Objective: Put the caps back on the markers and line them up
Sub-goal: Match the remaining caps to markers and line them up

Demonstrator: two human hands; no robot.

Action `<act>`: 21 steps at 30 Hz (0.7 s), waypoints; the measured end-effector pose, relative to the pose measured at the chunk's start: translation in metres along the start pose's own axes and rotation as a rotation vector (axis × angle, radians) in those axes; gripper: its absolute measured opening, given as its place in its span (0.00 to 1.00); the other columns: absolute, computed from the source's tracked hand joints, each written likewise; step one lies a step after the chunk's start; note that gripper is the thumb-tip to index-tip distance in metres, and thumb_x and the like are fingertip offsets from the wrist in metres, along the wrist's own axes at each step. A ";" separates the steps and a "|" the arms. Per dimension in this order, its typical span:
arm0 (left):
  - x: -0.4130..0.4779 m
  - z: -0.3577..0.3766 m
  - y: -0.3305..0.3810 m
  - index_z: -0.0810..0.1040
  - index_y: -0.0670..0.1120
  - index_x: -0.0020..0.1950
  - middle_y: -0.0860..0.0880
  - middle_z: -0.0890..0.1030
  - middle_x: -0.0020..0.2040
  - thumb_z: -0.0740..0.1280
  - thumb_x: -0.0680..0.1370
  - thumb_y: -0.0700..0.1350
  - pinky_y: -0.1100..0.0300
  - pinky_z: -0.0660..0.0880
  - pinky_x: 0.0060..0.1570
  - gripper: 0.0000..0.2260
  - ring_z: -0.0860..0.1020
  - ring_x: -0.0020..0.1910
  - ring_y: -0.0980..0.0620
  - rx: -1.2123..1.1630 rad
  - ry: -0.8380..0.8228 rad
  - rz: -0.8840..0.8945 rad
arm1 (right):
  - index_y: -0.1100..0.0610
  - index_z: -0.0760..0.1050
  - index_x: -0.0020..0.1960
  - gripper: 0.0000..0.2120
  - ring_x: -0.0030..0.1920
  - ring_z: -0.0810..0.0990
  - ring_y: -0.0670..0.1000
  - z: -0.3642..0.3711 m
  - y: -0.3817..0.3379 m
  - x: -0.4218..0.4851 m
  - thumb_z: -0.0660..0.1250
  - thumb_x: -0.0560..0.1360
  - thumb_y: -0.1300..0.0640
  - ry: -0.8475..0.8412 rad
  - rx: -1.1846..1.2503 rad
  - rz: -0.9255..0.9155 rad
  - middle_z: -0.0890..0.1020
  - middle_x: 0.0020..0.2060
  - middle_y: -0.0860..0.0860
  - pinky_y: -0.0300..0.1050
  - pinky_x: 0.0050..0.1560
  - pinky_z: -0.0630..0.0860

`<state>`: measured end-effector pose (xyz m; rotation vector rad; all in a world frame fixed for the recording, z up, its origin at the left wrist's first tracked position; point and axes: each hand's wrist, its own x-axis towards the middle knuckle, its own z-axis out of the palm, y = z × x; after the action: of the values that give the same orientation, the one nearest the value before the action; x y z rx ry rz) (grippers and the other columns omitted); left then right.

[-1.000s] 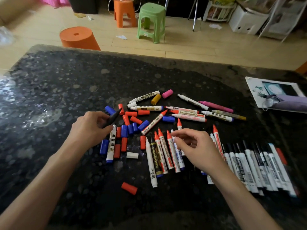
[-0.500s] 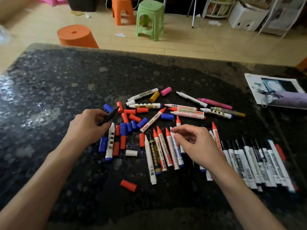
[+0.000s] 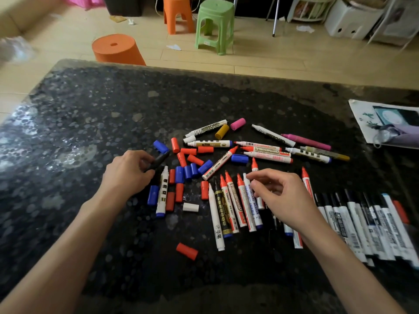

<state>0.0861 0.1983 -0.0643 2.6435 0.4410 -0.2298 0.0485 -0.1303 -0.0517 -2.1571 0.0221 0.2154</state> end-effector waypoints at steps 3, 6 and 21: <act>0.001 0.000 -0.002 0.82 0.55 0.57 0.58 0.81 0.44 0.72 0.77 0.45 0.54 0.75 0.52 0.10 0.81 0.55 0.49 -0.002 0.007 0.004 | 0.42 0.84 0.56 0.09 0.50 0.85 0.41 0.001 0.001 0.000 0.71 0.80 0.55 -0.001 0.005 0.006 0.85 0.50 0.38 0.46 0.57 0.82; 0.001 -0.001 -0.001 0.82 0.54 0.56 0.58 0.81 0.44 0.72 0.78 0.45 0.57 0.72 0.47 0.08 0.81 0.50 0.51 -0.003 0.000 0.008 | 0.43 0.84 0.56 0.09 0.50 0.84 0.41 0.001 0.000 0.001 0.71 0.80 0.55 -0.003 -0.006 0.004 0.85 0.50 0.39 0.46 0.57 0.82; -0.007 -0.006 0.011 0.83 0.55 0.56 0.56 0.84 0.49 0.72 0.77 0.47 0.53 0.77 0.52 0.08 0.82 0.53 0.52 -0.047 0.051 0.091 | 0.42 0.84 0.51 0.04 0.49 0.83 0.40 -0.008 0.007 0.003 0.70 0.80 0.48 0.088 -0.089 0.002 0.85 0.45 0.39 0.42 0.53 0.78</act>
<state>0.0833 0.1901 -0.0530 2.6209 0.3377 -0.1225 0.0518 -0.1403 -0.0535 -2.2538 0.0656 0.1248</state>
